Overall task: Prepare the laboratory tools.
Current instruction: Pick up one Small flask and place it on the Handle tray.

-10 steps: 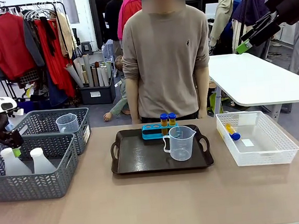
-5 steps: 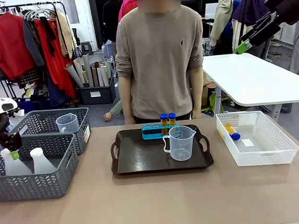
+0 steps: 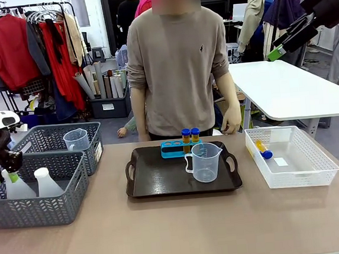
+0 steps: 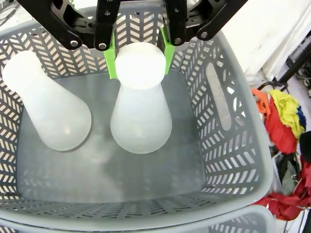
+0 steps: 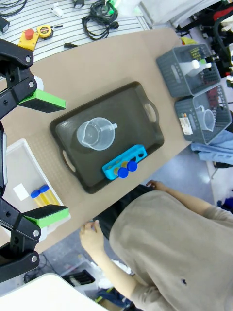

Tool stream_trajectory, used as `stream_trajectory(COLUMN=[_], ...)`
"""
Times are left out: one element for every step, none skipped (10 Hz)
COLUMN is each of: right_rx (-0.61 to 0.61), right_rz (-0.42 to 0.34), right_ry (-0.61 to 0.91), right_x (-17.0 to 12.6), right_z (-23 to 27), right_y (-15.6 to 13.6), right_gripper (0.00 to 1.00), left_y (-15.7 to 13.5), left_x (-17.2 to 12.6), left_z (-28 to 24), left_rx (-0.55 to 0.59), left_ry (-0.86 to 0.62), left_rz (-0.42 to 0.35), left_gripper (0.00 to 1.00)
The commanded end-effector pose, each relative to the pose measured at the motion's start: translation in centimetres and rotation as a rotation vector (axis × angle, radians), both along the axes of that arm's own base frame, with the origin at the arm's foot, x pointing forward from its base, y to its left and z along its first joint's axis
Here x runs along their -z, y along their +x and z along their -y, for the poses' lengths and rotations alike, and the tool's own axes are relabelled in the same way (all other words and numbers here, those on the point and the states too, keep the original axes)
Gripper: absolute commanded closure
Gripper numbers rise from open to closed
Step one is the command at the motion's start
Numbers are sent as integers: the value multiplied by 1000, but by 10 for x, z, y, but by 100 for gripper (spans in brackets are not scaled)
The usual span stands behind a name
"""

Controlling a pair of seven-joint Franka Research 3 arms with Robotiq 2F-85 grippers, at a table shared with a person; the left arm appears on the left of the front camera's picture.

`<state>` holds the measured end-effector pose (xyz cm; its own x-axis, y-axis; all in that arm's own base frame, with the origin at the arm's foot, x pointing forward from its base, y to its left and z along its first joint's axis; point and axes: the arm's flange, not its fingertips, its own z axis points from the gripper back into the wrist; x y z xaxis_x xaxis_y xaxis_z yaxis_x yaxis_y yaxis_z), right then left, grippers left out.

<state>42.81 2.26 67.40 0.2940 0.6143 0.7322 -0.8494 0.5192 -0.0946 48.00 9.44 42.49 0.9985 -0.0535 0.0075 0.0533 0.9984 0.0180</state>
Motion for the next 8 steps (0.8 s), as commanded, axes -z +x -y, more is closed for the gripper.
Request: stream_trajectory(right_rx=[-14,-14,-14,-14,-14,-14,-14,-14], right_rz=[10,10,10,10,10,10,10,10], right_ry=[4,4,4,4,4,4,4,4], right_x=[-1,-1,-1,-1,-1,-1,-1,-1], right_z=[0,0,0,0,0,0,0,0], right_y=[0,0,0,0,0,0,0,0], right_gripper=[0,0,0,0,0,0,0,0], left_y=[1,0,0,1,3,3,3,5], left_x=[3,3,-6,-27,-52,-80,-107,-140], left_z=[-1,0,2,7,13,19,28,44], left_rx=[-6,-7,-1,15,17,37,50,68], left_ry=[-10,-10,-6,-2,21,33,54,73], left_rz=[14,15,24,43,44,54,66,60], left_gripper=[100,100,100,100,100,100,100,100])
